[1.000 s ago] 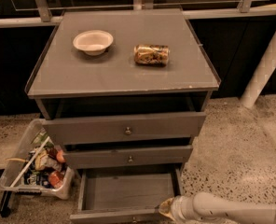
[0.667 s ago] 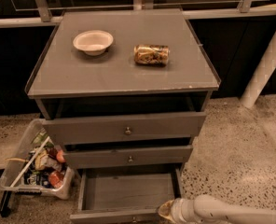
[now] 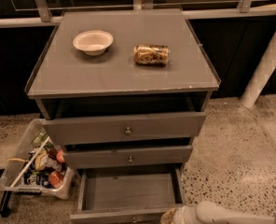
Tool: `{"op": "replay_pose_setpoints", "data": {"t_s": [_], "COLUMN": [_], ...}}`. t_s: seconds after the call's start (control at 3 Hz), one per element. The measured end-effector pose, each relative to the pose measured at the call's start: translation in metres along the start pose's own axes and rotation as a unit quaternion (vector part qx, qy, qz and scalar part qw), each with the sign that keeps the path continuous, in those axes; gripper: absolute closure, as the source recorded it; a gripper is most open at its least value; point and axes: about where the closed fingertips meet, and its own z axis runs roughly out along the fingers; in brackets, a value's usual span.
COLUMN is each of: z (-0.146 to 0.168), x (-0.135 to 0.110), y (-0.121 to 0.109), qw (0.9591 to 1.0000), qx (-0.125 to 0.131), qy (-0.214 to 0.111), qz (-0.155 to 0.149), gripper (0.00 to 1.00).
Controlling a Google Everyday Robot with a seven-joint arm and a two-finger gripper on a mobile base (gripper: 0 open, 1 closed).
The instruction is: Close bottom drawer
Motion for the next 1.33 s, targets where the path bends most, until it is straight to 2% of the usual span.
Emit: {"op": "replay_pose_setpoints", "data": {"t_s": [0.33,0.67,1.0,1.33], "z": [0.016,0.032,0.033,0.033], "x": [0.009,0.012,0.012,0.012], "y": [0.007,0.0,-0.001,-0.001], "qw": [0.9999,0.9999,0.9999,0.9999], "qx": [-0.011,-0.008,-0.007,-0.007], "qy": [0.003,0.0,0.0,0.0], "qz": [0.001,0.008,0.009,0.009], "gripper": [1.0,1.0,0.84,0.61]}}
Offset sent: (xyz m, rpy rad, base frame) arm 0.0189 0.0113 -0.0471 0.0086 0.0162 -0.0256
